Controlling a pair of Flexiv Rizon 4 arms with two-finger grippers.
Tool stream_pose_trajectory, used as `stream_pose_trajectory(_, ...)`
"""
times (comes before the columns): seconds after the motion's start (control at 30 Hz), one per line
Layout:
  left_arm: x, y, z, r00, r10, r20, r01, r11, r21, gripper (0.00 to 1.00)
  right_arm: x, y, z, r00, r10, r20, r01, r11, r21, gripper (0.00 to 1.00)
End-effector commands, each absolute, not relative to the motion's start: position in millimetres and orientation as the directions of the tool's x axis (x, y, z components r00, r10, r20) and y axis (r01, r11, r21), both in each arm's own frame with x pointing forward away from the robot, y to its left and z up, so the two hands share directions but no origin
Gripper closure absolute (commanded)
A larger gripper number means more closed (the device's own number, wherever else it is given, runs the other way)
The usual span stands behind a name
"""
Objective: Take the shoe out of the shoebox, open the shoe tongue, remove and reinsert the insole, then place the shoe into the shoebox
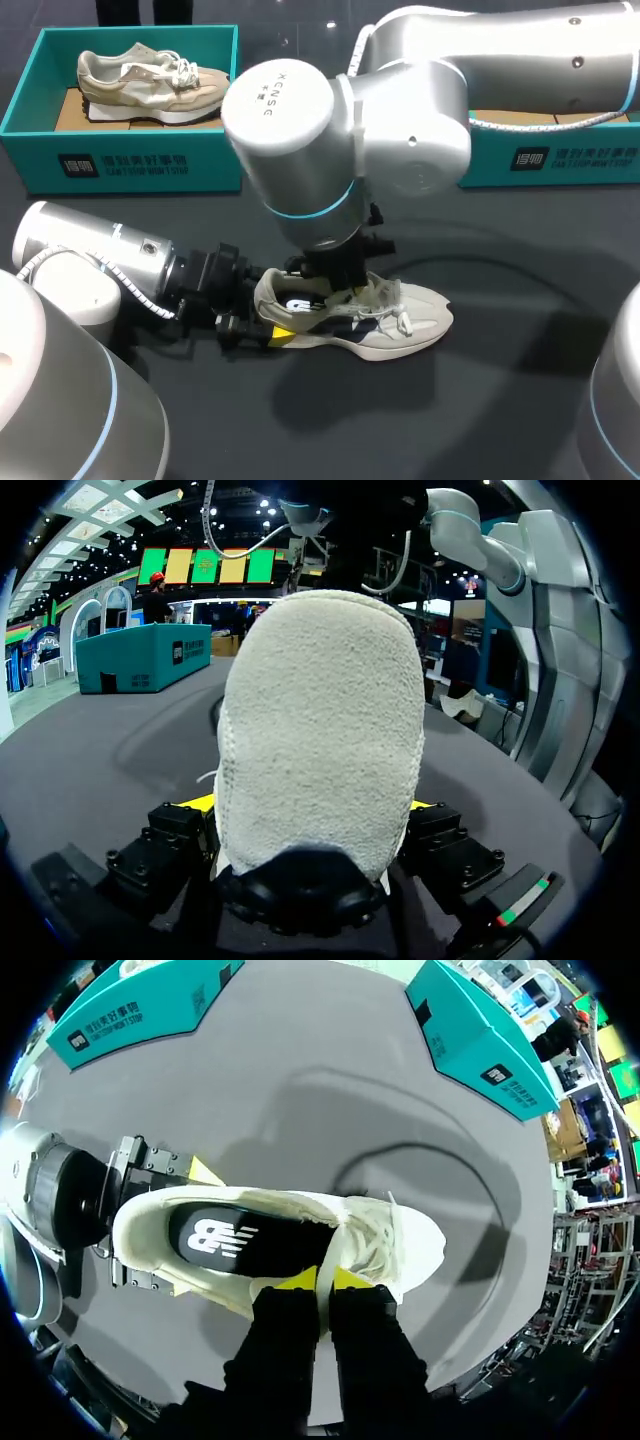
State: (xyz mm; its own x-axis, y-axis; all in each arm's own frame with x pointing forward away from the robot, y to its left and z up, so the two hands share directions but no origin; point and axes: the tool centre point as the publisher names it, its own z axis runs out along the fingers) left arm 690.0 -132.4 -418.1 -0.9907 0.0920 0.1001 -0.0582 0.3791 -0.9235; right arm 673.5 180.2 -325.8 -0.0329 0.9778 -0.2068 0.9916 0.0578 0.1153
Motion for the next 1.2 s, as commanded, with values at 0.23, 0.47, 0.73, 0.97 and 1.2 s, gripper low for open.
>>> stream_pose_trajectory(0.23,692.5,-131.4,-419.7,-0.991,0.092,0.102,-0.059,0.382,-0.922,1.00,677.9,140.4,-313.1,-0.133,0.989,-0.071,0.988,0.138,0.071,1.00)
stream_pose_trajectory(0.47,692.5,-131.4,-419.7,-0.991,0.092,0.102,-0.059,0.382,-0.922,1.00,686.6,123.9,-309.0,-0.228,0.973,-0.031,0.973,0.229,0.043,0.99)
stream_pose_trajectory(0.73,692.5,-131.4,-419.7,-0.991,0.092,0.102,-0.059,0.382,-0.922,1.00,696.3,117.6,-310.3,-0.267,0.964,-0.003,0.964,0.267,0.014,1.00)
stream_pose_trajectory(0.97,692.5,-131.4,-419.7,-0.991,0.092,0.102,-0.059,0.382,-0.922,1.00,696.0,109.5,-318.7,-0.337,0.939,0.065,0.942,0.336,0.025,0.86)
stream_pose_trajectory(1.2,692.5,-131.4,-419.7,-0.991,0.092,0.102,-0.059,0.382,-0.922,1.00,694.1,101.4,-328.0,-0.406,0.904,0.134,0.914,0.402,0.055,0.75)
